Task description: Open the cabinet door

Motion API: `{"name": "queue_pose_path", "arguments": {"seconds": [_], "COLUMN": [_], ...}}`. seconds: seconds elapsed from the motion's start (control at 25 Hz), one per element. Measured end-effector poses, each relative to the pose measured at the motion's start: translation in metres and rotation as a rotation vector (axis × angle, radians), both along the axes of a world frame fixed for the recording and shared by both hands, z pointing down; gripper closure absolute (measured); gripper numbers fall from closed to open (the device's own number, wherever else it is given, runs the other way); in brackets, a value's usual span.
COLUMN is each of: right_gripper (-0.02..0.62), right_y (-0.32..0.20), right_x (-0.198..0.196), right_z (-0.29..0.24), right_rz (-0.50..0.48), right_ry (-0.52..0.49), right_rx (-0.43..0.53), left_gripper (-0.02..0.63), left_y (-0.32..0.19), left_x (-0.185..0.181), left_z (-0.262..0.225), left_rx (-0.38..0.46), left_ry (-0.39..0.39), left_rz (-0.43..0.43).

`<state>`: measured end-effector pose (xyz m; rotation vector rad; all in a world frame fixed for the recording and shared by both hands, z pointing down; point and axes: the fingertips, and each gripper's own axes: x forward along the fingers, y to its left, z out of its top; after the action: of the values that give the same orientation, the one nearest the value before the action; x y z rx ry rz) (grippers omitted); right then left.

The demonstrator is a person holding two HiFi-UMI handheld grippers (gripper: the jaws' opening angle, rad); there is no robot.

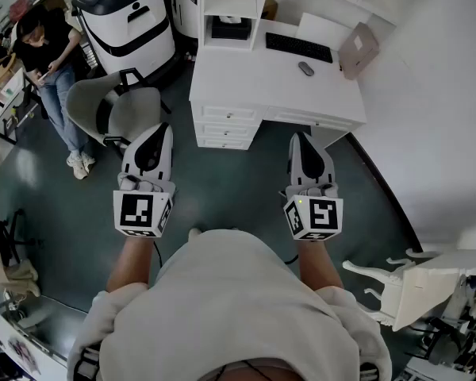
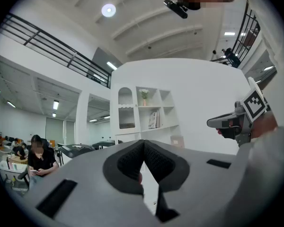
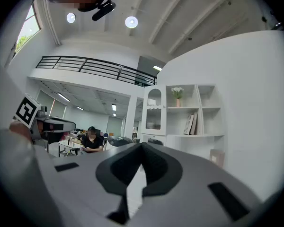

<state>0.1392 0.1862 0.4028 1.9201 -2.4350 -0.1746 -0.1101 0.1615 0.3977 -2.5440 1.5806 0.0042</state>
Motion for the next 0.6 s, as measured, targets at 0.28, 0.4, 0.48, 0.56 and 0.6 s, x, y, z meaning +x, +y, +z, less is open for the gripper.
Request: {"name": "queue_pose_path", "arguments": {"seconds": [0.28,0.4,0.48,0.56,0.6], "right_gripper": [0.592,0.592,0.592,0.591,0.591], "right_y": [0.003,0.005,0.004,0.003,0.002], "right_x": [0.003,0.011,0.016,0.021,0.023], "right_z": [0.004,0.004,0.003,0.005,0.006], "right_rz": [-0.005,-0.002,-0.012,-0.026,-0.034], "right_ry": [0.003,-0.004,-0.012,-0.011,-0.009], "right_rx": [-0.009,0.003,0.006,0.004,0.004], "left_gripper": [0.607,0.607,0.607,0.607,0.607], "left_y": [0.002,0.002,0.002,0.002,0.002], "left_x": [0.006,0.009,0.012,0.016,0.017], "left_z": [0.005,0.007,0.007,0.007,0.007], "left_rx": [-0.020,-0.026,-0.028,-0.025,-0.023], "left_ry": [0.004,0.005,0.005,0.005,0.006], "left_rz": [-0.003,-0.014,-0.027,-0.042,-0.050]}}
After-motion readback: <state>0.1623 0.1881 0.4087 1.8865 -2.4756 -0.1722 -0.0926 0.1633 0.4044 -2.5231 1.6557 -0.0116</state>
